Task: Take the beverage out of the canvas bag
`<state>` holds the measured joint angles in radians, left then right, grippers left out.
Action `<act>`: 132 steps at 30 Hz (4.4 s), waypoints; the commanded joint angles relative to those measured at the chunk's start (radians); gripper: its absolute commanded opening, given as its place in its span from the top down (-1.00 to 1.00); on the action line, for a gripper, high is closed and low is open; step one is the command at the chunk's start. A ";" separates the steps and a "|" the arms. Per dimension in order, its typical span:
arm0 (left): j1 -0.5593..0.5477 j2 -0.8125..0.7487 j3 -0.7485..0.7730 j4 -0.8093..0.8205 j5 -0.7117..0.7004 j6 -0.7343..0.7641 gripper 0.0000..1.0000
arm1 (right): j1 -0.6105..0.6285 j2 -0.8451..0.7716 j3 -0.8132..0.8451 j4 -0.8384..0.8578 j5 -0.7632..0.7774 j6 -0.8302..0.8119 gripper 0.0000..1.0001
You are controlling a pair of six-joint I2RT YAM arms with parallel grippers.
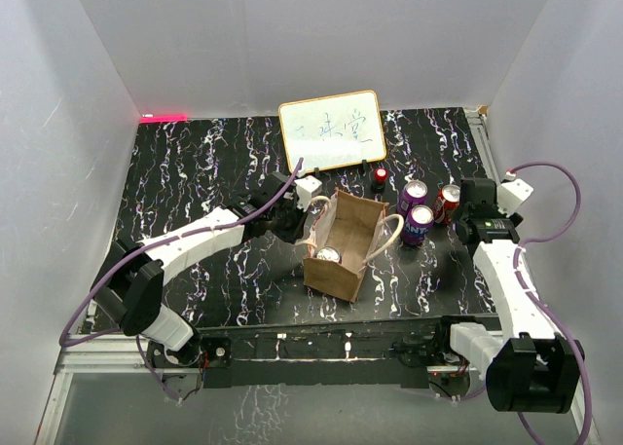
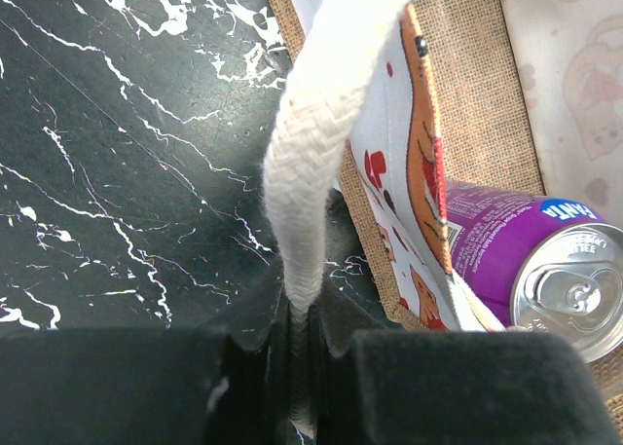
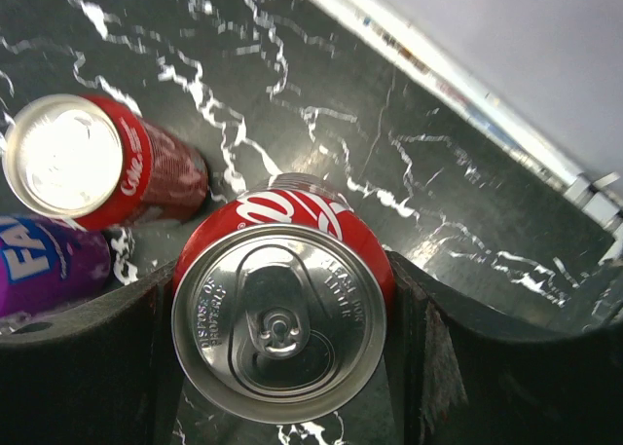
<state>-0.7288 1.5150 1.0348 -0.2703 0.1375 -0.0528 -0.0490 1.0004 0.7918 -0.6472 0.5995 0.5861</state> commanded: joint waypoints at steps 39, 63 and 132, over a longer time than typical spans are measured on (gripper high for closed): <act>-0.007 0.004 0.034 -0.037 -0.001 -0.001 0.96 | -0.005 0.108 -0.102 0.329 -0.195 -0.058 -0.76; -0.009 -0.036 0.030 -0.037 -0.006 -0.004 0.96 | -0.005 -0.067 0.065 0.457 -1.063 -0.205 -0.99; -0.009 0.011 0.039 -0.044 -0.012 -0.006 0.96 | 0.913 0.315 0.119 0.191 -0.674 -0.398 -0.99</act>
<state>-0.7307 1.5181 1.0405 -0.2890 0.1299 -0.0605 0.8452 1.3060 0.8883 -0.5346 -0.1493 0.1997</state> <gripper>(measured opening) 0.046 0.994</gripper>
